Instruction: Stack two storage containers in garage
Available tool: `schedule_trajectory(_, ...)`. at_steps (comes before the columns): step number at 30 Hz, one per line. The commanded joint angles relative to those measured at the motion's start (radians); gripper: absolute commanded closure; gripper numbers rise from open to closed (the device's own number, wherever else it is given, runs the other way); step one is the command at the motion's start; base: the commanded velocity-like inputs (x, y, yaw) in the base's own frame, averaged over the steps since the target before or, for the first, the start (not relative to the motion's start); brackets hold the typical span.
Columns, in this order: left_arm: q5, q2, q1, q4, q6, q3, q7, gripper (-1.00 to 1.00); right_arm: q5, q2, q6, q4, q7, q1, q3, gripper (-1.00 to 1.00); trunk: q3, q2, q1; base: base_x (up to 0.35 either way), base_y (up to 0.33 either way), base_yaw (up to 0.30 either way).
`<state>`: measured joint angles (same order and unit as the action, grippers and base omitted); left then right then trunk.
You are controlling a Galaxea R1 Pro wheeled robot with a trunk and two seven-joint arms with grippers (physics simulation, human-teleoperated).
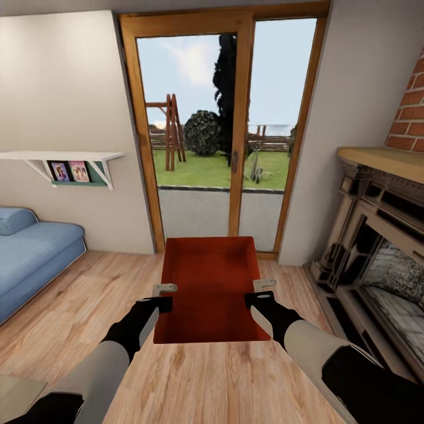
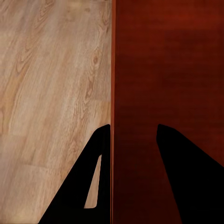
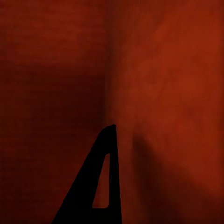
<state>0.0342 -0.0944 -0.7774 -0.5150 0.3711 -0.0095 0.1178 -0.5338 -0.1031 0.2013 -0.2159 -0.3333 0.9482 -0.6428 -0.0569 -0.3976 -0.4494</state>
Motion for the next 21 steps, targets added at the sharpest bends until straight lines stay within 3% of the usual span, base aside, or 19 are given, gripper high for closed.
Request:
schedule_trajectory(1, 0.001, 0.001, 0.000, 0.000, 0.006, 0.009, 0.009, 1.00, 0.029, 0.017, -0.063, -0.003, -0.032, 0.001, 0.020, 1.00, -0.002, -0.002, -0.001, 0.000, 0.000, 0.000)
schedule_trajectory(21, 0.001, 0.001, 0.000, -0.002, 0.006, 0.011, 0.009, 1.00, 0.028, 0.017, -0.063, -0.003, -0.029, 0.002, 0.020, 1.00, -0.001, -0.002, -0.001, 0.000, 0.000, 0.001)
